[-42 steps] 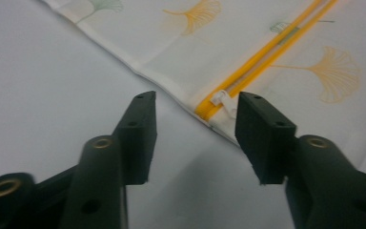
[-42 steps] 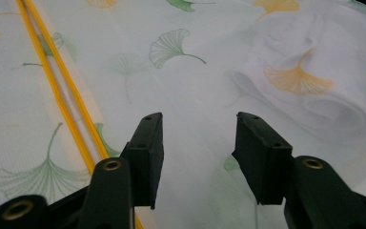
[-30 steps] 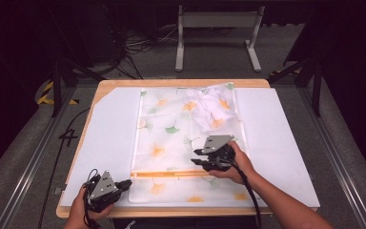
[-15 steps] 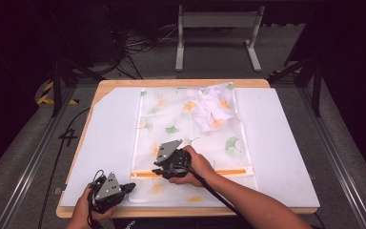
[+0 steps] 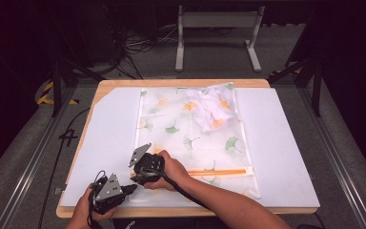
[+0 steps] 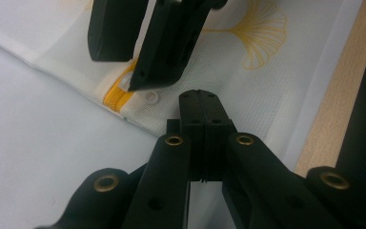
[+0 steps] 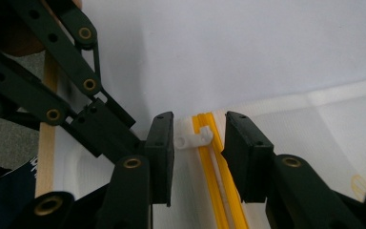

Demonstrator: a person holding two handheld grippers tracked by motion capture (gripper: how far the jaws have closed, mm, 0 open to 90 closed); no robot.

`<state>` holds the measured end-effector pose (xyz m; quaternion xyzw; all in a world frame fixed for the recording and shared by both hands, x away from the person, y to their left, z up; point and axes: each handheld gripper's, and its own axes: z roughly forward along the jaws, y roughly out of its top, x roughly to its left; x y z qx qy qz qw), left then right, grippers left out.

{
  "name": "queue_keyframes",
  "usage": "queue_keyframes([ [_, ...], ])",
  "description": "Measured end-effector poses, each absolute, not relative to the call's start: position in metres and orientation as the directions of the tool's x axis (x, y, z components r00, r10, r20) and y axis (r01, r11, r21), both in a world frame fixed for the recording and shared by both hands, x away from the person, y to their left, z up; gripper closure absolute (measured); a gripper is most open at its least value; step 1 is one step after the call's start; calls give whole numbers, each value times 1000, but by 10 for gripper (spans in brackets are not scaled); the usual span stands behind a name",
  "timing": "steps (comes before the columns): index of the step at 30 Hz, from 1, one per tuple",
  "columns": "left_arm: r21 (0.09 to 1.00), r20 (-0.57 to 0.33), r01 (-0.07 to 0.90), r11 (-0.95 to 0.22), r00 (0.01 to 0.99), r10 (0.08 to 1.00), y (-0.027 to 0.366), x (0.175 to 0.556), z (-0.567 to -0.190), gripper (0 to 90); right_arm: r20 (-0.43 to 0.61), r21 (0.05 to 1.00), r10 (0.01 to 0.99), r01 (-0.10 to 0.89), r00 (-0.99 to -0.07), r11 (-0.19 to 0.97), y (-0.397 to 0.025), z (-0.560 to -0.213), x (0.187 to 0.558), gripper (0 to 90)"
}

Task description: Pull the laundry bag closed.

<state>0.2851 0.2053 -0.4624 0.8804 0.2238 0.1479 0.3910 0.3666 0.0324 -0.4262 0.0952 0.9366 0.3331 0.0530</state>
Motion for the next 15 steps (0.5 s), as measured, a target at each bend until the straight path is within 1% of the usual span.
queue_keyframes([
  [2,755,85,277,-594,857,508,205,285,-463,900,-27,628,225,158,-974,762,36,-430,368,614],
  [3,754,86,277,-595,857,508,205,285,-462,900,-8,635,221,166,-975,754,36,-431,368,617],
  [7,755,84,276,-595,859,505,206,286,-463,900,-23,616,244,178,-970,768,41,-434,369,620],
  [15,754,86,274,-597,860,503,206,286,-463,900,-79,574,215,132,-973,808,38,-434,366,690],
])
